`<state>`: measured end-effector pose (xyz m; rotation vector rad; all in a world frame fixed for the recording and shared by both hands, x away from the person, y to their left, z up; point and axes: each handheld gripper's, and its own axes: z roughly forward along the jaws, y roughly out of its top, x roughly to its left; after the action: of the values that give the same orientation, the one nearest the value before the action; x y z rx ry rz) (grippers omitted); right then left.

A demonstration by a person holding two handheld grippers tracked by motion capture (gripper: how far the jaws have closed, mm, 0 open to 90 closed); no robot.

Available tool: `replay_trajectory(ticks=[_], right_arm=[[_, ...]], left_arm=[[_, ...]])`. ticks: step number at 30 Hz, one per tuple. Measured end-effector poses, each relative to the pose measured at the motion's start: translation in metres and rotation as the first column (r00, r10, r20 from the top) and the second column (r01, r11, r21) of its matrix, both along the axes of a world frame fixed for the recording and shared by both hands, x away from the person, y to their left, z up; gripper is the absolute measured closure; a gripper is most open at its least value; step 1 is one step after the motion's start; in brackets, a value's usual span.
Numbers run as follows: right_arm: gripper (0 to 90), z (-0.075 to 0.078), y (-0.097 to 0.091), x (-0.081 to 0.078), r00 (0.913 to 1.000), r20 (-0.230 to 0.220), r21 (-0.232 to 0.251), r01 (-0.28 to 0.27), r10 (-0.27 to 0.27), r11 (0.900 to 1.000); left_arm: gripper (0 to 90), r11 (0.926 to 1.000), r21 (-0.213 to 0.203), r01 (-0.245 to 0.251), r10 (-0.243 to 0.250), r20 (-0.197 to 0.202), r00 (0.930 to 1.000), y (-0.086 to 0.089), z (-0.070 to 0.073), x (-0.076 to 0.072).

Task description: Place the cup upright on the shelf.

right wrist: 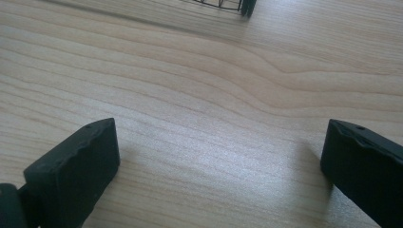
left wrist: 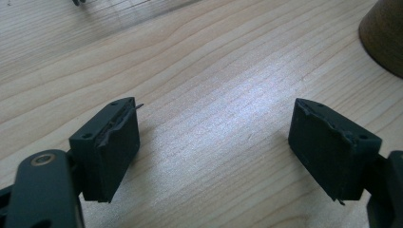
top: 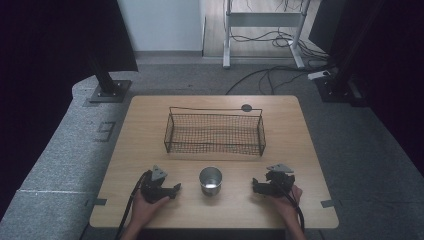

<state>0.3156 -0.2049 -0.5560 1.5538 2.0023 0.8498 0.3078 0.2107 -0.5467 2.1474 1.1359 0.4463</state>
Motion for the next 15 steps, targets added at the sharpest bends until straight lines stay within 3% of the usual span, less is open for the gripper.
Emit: replay_trajectory(ticks=[11,15], right_arm=[[4.2,0.0018,-0.001,-0.0039,1.0,-0.003,-0.002,-0.005,0.005,1.0],[7.2,0.0055,0.0019,-0.0078,0.9992,0.039,-0.038,0.003,-0.002,0.9993]], left_arm=[[17.5,1.0,0.0,0.0,0.0,0.0,1.0,0.0,0.0,0.0],[17.5,1.0,0.0,0.0,0.0,0.0,1.0,0.0,0.0,0.0]])
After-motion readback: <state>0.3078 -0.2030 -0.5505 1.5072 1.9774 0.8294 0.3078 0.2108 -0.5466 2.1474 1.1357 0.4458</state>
